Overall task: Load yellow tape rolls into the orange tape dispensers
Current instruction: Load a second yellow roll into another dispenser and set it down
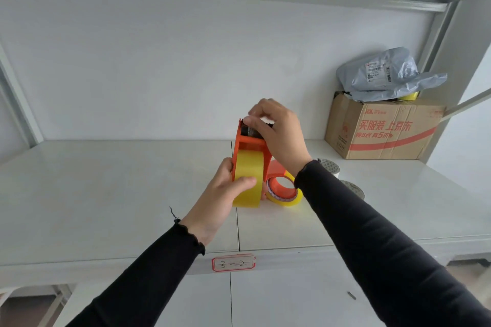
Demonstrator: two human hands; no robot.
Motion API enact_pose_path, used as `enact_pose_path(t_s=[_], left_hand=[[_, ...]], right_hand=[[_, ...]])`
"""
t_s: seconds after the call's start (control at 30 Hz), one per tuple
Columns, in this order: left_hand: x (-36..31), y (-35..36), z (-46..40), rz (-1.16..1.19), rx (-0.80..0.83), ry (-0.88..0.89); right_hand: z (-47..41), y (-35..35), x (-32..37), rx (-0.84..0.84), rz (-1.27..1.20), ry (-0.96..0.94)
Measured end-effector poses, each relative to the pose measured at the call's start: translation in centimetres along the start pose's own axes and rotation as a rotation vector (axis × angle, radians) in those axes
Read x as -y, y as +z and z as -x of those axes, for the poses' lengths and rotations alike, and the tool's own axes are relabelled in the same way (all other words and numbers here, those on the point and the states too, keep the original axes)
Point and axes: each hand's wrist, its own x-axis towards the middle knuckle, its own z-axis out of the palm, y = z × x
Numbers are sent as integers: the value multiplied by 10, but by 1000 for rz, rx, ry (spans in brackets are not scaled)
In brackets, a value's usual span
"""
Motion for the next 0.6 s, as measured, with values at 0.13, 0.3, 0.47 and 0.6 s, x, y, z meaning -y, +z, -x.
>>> enact_pose_path(t_s=[0.13, 0.3, 0.47, 0.6], left_hand=[[-9, 3, 2, 30, -11, 16], [-13, 2, 6, -16, -34, 46], [-18, -1, 8, -6, -51, 48], [-27, -9, 7, 0, -65, 49]], right_hand=[[-17, -1, 5, 76, 145, 36], [-49, -5, -9, 68, -164, 265], [-67, -1, -21, 95, -243, 387], [-69, 9, -32, 46, -309, 487]])
